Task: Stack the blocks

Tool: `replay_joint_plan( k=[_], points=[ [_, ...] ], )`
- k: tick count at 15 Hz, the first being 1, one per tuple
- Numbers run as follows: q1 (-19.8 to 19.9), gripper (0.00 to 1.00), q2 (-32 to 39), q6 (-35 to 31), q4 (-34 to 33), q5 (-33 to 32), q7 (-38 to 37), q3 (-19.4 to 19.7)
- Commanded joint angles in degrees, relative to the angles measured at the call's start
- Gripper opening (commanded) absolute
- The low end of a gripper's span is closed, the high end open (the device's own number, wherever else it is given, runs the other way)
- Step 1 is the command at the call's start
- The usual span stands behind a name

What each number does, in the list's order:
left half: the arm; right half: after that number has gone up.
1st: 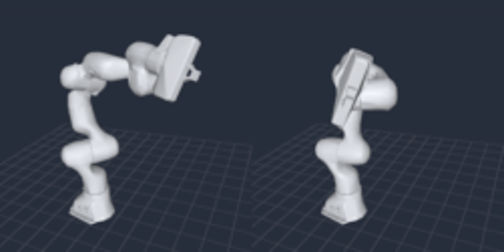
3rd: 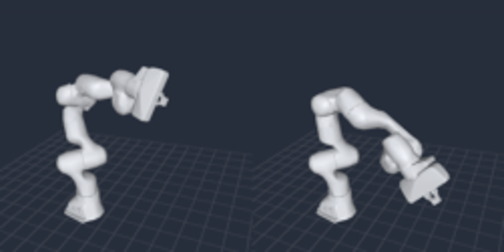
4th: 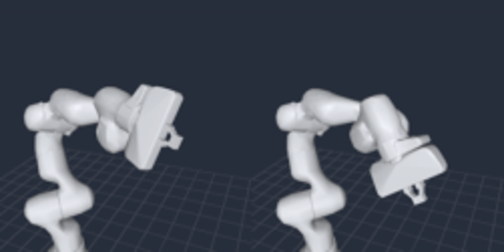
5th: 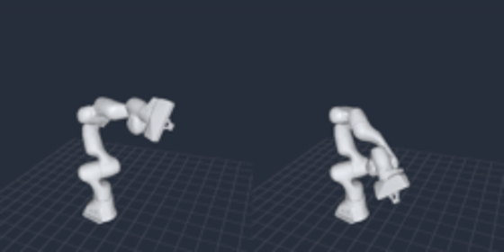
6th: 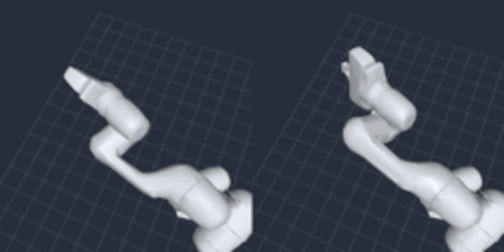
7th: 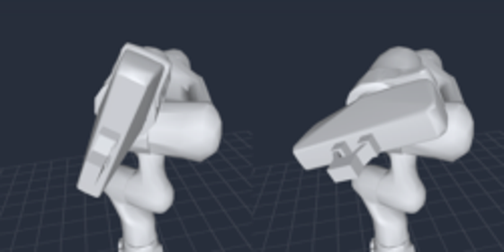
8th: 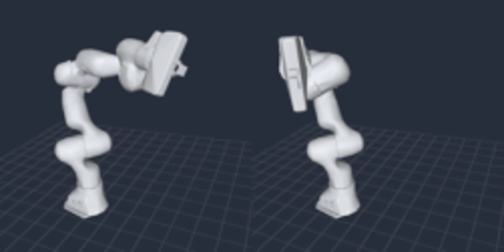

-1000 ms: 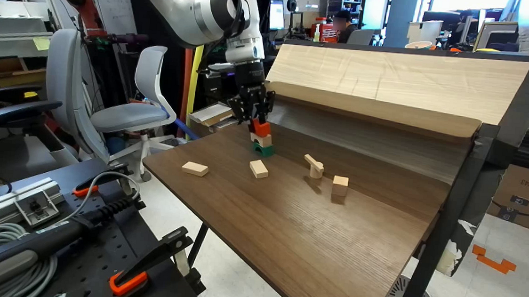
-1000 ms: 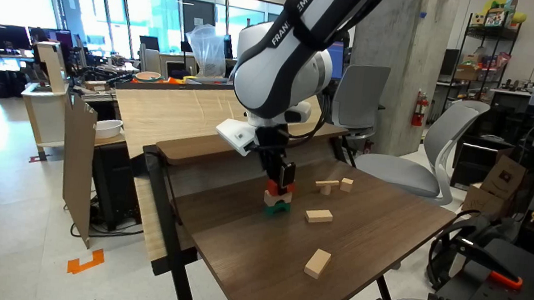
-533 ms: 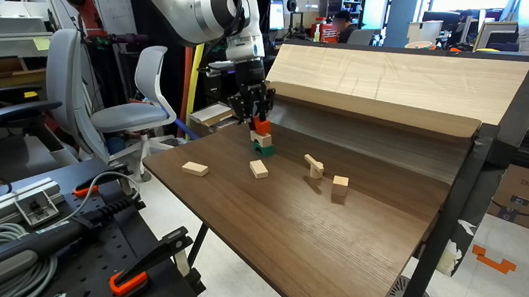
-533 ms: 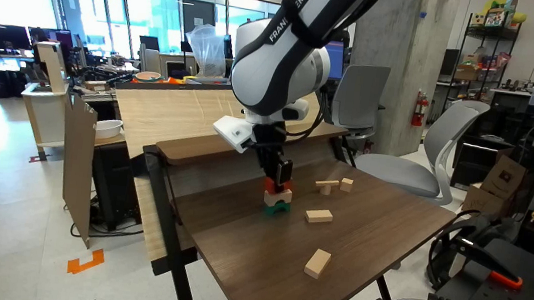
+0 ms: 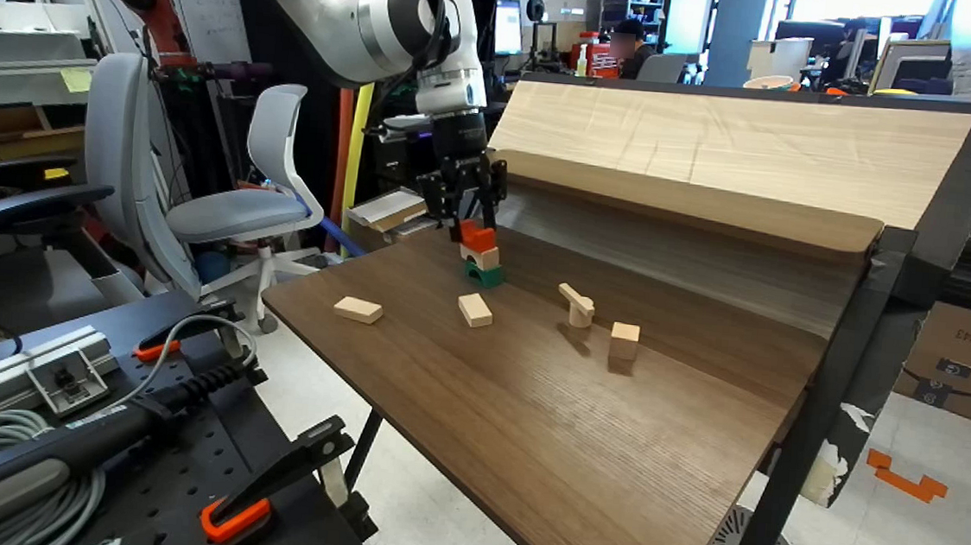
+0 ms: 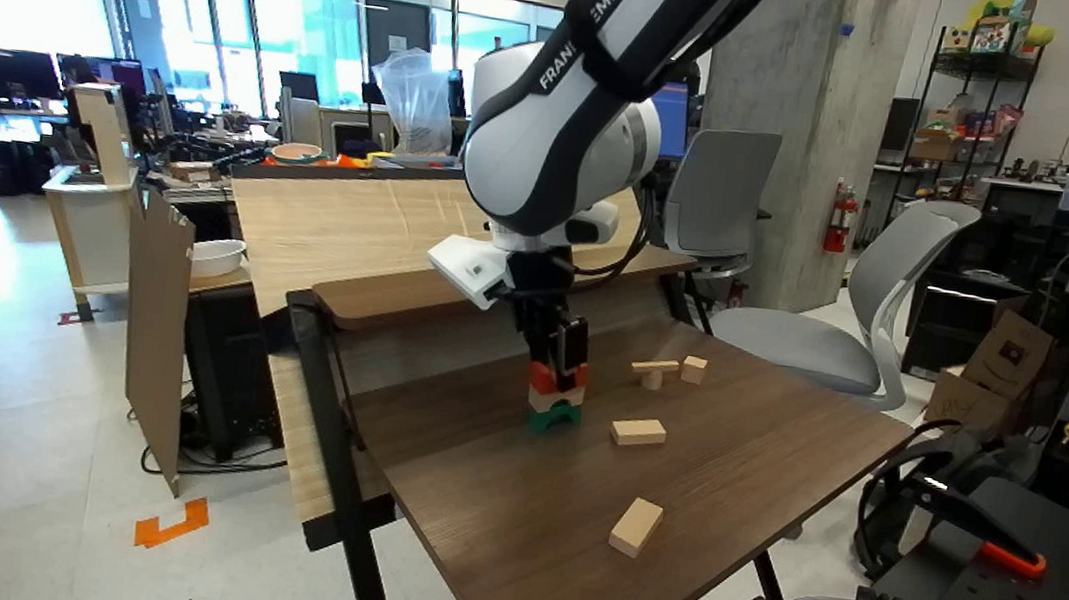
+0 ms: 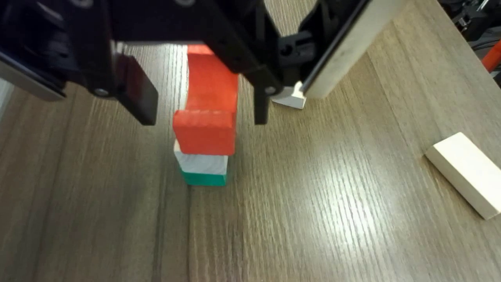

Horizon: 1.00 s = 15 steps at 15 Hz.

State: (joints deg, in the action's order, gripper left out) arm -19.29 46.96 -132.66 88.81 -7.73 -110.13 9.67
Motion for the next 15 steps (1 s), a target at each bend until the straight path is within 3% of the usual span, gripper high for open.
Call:
replay_joint_plan(
  k=[1, 9, 15],
  points=[
    [0.92, 0.97, 0.88, 0.03, -1.66, -1.14, 0.38, -0.87],
    [1.07, 1.00, -4.30, 0.71, 2.43, -0.49, 2.55, -1.90],
    [1.93, 1.00, -10.88, -1.87, 11.26, -0.35, 2.69, -1.83]
  ],
)
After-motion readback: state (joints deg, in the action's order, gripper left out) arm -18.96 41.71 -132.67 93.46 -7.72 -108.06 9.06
